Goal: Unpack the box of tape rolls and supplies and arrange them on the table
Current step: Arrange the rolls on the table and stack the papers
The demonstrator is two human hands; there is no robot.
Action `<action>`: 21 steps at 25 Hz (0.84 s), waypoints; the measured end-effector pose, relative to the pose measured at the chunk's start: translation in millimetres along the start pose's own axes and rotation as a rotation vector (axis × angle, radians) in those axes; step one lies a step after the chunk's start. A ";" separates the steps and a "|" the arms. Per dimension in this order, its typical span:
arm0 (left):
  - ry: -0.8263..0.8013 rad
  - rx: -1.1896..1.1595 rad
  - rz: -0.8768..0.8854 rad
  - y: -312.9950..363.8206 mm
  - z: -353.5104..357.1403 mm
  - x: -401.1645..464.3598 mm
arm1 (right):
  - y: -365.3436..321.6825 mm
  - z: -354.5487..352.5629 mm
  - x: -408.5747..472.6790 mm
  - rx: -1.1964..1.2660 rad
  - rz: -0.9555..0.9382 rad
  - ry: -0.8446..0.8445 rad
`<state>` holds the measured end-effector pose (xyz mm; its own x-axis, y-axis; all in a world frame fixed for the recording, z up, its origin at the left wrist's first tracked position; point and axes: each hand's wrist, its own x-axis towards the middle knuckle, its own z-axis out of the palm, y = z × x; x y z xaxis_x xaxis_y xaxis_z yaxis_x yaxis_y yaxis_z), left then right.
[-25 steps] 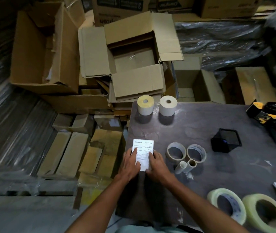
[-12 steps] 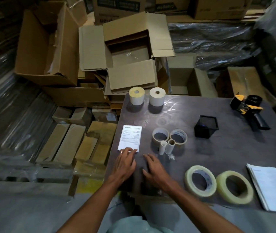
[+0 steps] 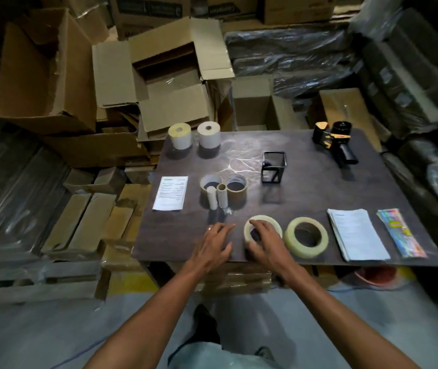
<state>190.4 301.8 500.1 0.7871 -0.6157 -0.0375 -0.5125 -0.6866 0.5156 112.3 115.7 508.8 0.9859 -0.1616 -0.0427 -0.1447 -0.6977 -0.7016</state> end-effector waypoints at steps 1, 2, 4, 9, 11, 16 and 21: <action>-0.011 -0.005 0.012 10.7 4.4 3.1 | 10.0 -12.4 -3.4 -0.006 0.017 0.026; -0.024 -0.009 0.017 19.0 8.9 7.0 | 19.0 -23.3 -6.1 -0.023 0.040 0.042; -0.041 -0.019 0.027 39.0 12.3 17.0 | 38.0 -43.0 -7.7 -0.075 0.091 0.053; -0.114 0.076 0.025 67.8 21.3 50.2 | 73.2 -75.3 -0.6 -0.263 0.182 -0.019; -0.181 0.117 -0.003 76.7 25.3 63.9 | 84.6 -83.6 3.0 -0.341 0.212 -0.085; -0.357 0.233 -0.048 91.1 38.9 82.2 | 100.7 -92.2 9.8 -0.409 0.246 -0.252; -0.377 0.322 -0.061 92.6 48.9 86.2 | 102.5 -93.8 10.1 -0.424 0.209 -0.274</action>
<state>194.0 166.3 502.9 0.6705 -0.6268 -0.3969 -0.5961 -0.7737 0.2148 99.6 -22.9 503.2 0.9100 -0.1790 -0.3741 -0.3054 -0.8994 -0.3126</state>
